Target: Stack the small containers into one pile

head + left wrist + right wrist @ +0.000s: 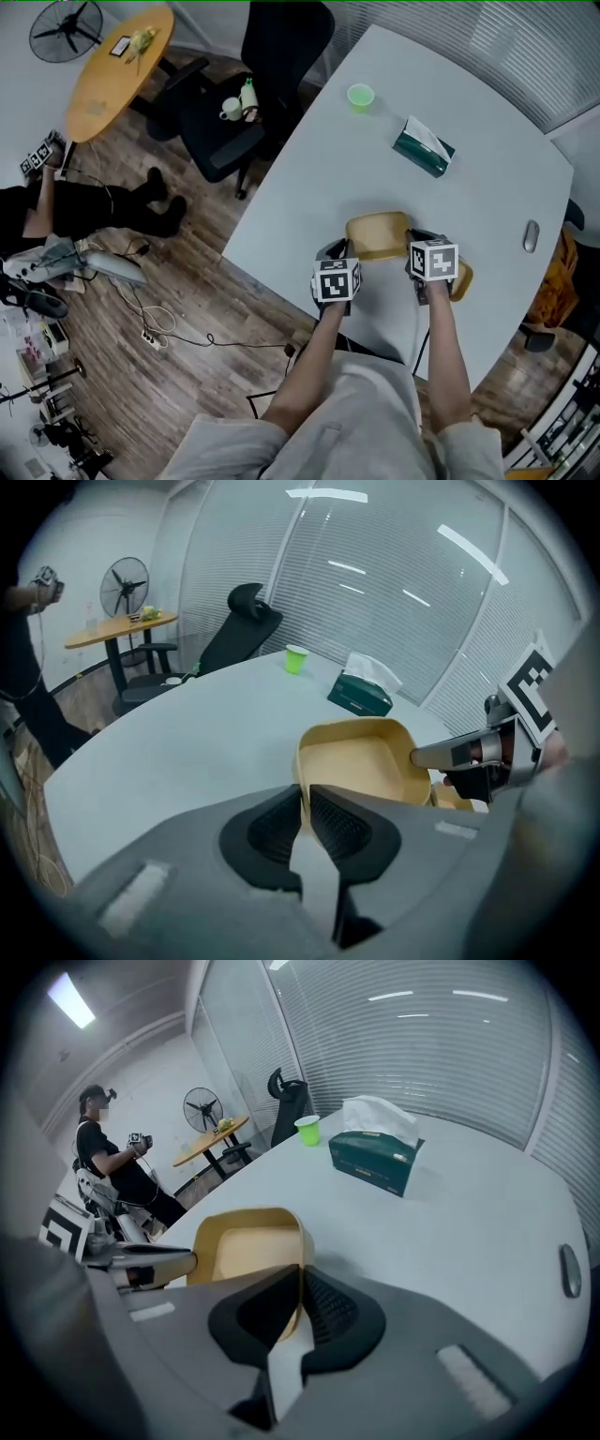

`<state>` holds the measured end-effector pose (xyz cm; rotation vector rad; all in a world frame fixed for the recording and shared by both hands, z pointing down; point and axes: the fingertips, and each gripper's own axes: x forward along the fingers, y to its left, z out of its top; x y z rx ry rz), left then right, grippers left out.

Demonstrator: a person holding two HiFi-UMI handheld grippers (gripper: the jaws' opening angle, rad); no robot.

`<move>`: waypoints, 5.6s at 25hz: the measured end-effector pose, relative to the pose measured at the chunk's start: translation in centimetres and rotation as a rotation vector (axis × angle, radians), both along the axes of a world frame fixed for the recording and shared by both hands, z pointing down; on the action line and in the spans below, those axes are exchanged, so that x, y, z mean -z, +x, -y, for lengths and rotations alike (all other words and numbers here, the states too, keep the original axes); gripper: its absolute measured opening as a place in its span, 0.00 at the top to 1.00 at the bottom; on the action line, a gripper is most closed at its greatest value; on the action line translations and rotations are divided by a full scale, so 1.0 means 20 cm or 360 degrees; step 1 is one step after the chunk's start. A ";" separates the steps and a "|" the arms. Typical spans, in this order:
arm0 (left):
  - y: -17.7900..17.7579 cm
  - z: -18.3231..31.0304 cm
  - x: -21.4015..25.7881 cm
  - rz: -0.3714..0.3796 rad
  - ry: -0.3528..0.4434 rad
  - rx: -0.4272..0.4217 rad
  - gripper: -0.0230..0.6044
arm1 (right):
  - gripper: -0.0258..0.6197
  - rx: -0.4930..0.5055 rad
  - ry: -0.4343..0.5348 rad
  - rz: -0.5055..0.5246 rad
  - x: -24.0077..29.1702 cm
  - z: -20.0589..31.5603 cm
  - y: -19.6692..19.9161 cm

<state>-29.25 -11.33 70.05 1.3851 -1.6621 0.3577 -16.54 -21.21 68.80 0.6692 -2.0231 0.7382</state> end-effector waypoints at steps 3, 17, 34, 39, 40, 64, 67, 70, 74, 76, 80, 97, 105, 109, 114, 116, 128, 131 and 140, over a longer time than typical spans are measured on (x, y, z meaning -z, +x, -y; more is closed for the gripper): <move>0.05 0.02 0.05 0.0009 0.0007 -0.0153 0.90 | 0.93 -0.0099 0.0011 0.0027 0.05 -0.03 0.08; 0.45 0.20 0.26 0.0079 0.0114 -0.0688 0.90 | 0.93 -0.0642 0.0114 0.0098 0.24 -0.13 0.60; 1.05 0.27 0.20 -0.0051 0.0029 -0.1270 0.90 | 0.93 -0.1007 -0.0045 0.0089 0.16 -0.23 1.21; 1.15 0.30 0.17 -0.0042 -0.0068 -0.1393 0.88 | 0.93 -0.0993 -0.0099 0.0021 0.13 -0.19 1.30; 1.16 0.30 0.16 -0.0046 -0.0090 -0.1405 0.88 | 0.93 -0.0984 -0.0114 0.0013 0.12 -0.18 1.31; 1.15 0.25 0.03 -0.0176 -0.0299 -0.1435 0.86 | 0.93 -0.0913 -0.0301 -0.0101 -0.03 -0.18 1.30; 1.15 0.26 0.02 -0.0168 -0.0291 -0.1432 0.84 | 0.92 -0.0905 -0.0289 -0.0114 -0.03 -0.18 1.30; 1.15 0.29 0.03 -0.0165 -0.0267 -0.1427 0.79 | 0.90 -0.0908 -0.0260 -0.0125 -0.02 -0.16 1.30; 1.13 0.32 0.04 -0.0167 -0.0246 -0.1417 0.79 | 0.90 -0.0929 -0.0210 -0.0132 0.00 -0.14 1.32; 1.12 0.33 0.05 -0.0169 -0.0222 -0.1417 0.79 | 0.90 -0.0930 -0.0187 -0.0126 0.02 -0.14 1.32; 1.11 0.34 0.11 -0.0177 -0.0109 -0.1442 0.79 | 0.90 -0.0945 -0.0065 -0.0061 0.09 -0.16 1.32; 0.98 0.18 0.34 -0.0395 0.0475 -0.1377 0.82 | 0.92 -0.1209 0.0410 0.0592 0.33 -0.39 1.00; 0.98 0.05 0.43 -0.0280 0.0587 -0.1264 0.83 | 0.92 -0.1030 0.0485 0.0632 0.39 -0.50 0.91; 1.06 -0.02 0.47 -0.0197 0.0621 -0.1265 0.83 | 0.93 -0.0946 0.0530 0.0573 0.41 -0.57 0.98; 1.14 -0.12 0.47 -0.0106 0.0613 -0.1230 0.82 | 0.93 -0.0891 0.0577 0.0527 0.45 -0.64 1.10; 1.15 -0.15 0.48 -0.0068 0.0617 -0.1207 0.82 | 0.93 -0.0863 0.0595 0.0520 0.45 -0.68 1.13; 1.23 -0.29 0.49 0.0106 0.0656 -0.1143 0.83 | 0.96 -0.0687 0.0618 0.0483 0.38 -0.80 1.22; 1.24 -0.34 0.48 0.0100 0.0658 -0.1083 0.84 | 0.96 -0.0649 0.0620 0.0494 0.39 -0.82 1.23; 1.23 -0.43 0.47 0.0111 0.0685 -0.0957 0.96 | 0.96 -0.0546 0.0612 0.0577 0.40 -0.90 1.25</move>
